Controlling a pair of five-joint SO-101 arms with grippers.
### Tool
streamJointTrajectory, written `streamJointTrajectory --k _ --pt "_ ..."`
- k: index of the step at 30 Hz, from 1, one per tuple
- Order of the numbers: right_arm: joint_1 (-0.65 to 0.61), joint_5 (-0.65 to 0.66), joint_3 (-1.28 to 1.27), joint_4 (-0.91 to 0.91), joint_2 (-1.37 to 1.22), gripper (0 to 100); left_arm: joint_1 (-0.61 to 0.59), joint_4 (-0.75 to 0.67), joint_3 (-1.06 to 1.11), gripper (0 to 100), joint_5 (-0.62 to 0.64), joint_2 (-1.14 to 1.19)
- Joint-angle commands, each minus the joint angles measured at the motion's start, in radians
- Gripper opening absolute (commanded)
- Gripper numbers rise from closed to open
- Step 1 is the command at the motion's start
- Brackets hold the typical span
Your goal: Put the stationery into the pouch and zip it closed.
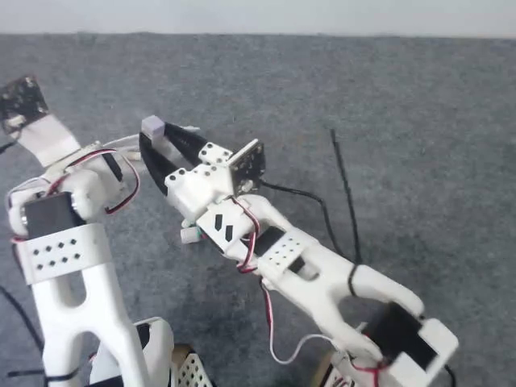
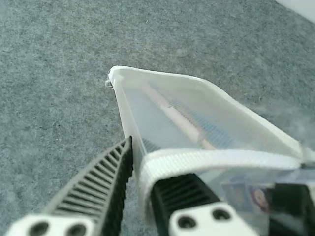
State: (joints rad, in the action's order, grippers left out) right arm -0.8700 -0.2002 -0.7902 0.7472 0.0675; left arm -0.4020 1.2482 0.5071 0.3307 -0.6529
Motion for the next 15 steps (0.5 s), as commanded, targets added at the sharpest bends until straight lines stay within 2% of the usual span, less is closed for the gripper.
streamJointTrajectory --k 1,3,10,12,15 --pt "-0.005 0.021 0.072 0.096 -0.064 0.6 0.003 0.003 -0.010 1 -0.012 -0.009" --pt "-0.005 0.029 0.075 0.150 -0.107 0.6 0.003 0.003 -0.010 1 -0.012 -0.009" --pt "-0.064 0.235 0.018 0.282 -0.163 0.9 0.002 0.003 -0.010 1 -0.012 -0.009" --pt "-0.079 0.270 -0.009 0.292 -0.160 5.3 0.002 0.003 -0.008 1 -0.012 -0.009" --pt "-0.076 0.282 -0.023 0.254 -0.159 18.0 0.002 0.003 -0.008 1 -0.012 -0.009"
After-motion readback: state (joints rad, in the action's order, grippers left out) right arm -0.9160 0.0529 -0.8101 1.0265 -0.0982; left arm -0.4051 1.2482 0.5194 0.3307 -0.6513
